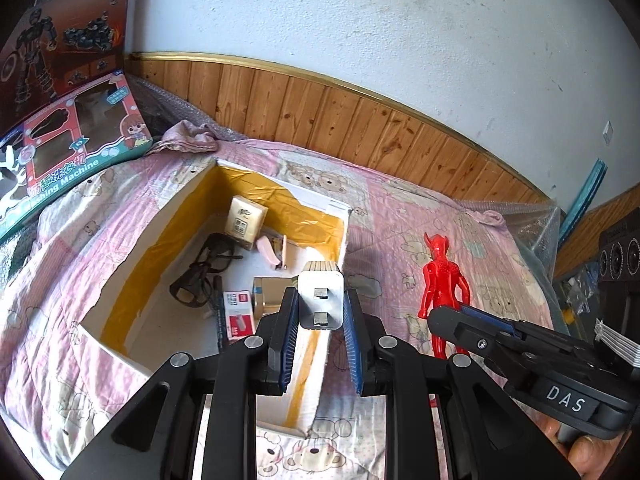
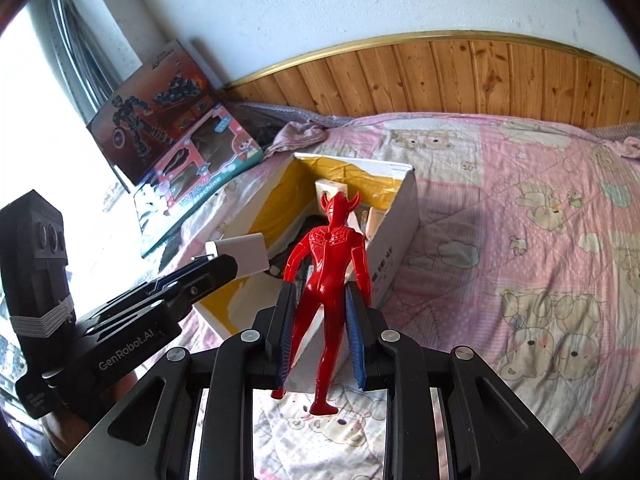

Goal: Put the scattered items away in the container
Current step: 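Lift and carry the charger with the left tool while the right tool carries the red figure over the box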

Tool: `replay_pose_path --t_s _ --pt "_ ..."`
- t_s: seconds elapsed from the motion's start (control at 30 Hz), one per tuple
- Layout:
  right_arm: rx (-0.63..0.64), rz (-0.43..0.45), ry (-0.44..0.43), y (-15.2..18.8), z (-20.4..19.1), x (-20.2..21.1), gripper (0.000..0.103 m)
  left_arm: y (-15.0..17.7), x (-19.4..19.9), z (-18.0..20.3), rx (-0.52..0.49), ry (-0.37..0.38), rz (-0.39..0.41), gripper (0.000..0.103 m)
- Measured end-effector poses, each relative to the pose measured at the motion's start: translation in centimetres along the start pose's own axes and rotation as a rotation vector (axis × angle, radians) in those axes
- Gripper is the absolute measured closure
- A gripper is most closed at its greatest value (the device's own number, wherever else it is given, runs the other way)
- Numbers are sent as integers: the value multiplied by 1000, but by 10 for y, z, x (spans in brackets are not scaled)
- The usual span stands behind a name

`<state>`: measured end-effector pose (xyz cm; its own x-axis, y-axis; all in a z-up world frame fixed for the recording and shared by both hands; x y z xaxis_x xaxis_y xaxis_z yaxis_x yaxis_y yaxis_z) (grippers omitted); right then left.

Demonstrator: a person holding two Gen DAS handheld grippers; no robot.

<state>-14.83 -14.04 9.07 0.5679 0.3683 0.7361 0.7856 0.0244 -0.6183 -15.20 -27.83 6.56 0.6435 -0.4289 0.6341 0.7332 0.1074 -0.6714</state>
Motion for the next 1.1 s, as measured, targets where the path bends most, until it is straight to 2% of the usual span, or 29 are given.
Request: replay_pose_path --t_s 0.3,0.6,1.1 --pt "63 -10 -31 -5 -39 -8 78 -11 16 -41 34 -49 32 80" --pt "113 -39 -55 -3 -68 -27 78 -14 15 -70 55 -90 27 80" --pt "194 -114 -47 3 -81 -71 78 -7 -19 -98 54 -128 -55 80"
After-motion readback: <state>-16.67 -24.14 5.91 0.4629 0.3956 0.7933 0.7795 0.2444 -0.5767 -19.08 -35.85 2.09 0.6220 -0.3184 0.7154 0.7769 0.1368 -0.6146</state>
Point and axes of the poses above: each gripper's, at about its wrist camera, not at the fingertips, and x roughly against the way its jaws point, z to its right, y to its underside, the point moved 3 cm from there along -x, roughly the way its jaws point, and after that the axes turned 7 degrees about y, right-handed, at the moved point
